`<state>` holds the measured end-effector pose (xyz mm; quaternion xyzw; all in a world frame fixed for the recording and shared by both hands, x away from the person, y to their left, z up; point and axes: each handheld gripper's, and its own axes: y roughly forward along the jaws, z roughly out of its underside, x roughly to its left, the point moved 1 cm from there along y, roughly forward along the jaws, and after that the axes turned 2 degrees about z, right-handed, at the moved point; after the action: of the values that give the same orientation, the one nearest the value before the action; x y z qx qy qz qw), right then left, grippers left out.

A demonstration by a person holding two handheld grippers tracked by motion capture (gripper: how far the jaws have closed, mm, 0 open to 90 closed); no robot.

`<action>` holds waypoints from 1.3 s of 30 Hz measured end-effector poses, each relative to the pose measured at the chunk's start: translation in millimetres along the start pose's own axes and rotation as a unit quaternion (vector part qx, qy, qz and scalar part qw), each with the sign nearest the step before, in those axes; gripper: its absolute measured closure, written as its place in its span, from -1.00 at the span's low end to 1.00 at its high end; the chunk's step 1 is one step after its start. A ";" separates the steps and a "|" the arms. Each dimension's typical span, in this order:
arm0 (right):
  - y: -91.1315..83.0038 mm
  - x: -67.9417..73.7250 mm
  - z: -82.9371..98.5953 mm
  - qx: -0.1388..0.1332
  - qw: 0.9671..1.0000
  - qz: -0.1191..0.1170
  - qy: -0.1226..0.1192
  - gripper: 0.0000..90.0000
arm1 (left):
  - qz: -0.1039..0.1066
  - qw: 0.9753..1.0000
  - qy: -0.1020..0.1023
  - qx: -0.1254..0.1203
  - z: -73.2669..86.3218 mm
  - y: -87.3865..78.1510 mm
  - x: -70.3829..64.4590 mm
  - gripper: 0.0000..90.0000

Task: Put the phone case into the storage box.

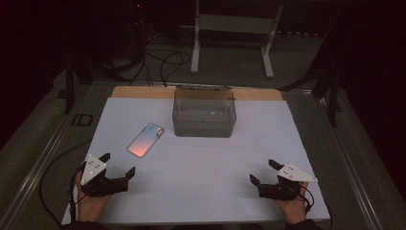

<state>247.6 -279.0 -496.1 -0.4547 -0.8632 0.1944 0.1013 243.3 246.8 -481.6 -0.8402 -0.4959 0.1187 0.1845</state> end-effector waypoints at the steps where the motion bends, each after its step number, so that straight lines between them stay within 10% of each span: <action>1: 0.1 0.1 0.1 0.000 1.000 -0.001 0.000 -0.80 | 0.000 1.000 0.001 0.002 -1.2 0.6 0.3 -0.97; 39: 3.2 -0.5 2.4 0.010 1.000 -0.008 0.005 -0.79 | -0.005 0.999 0.019 0.049 -47.9 48.3 34.4 -0.93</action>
<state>249.4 -278.4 -499.7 -0.4475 -0.8644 0.1999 0.1121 316.2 246.5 -459.5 -0.8297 -0.4901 0.1259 0.2357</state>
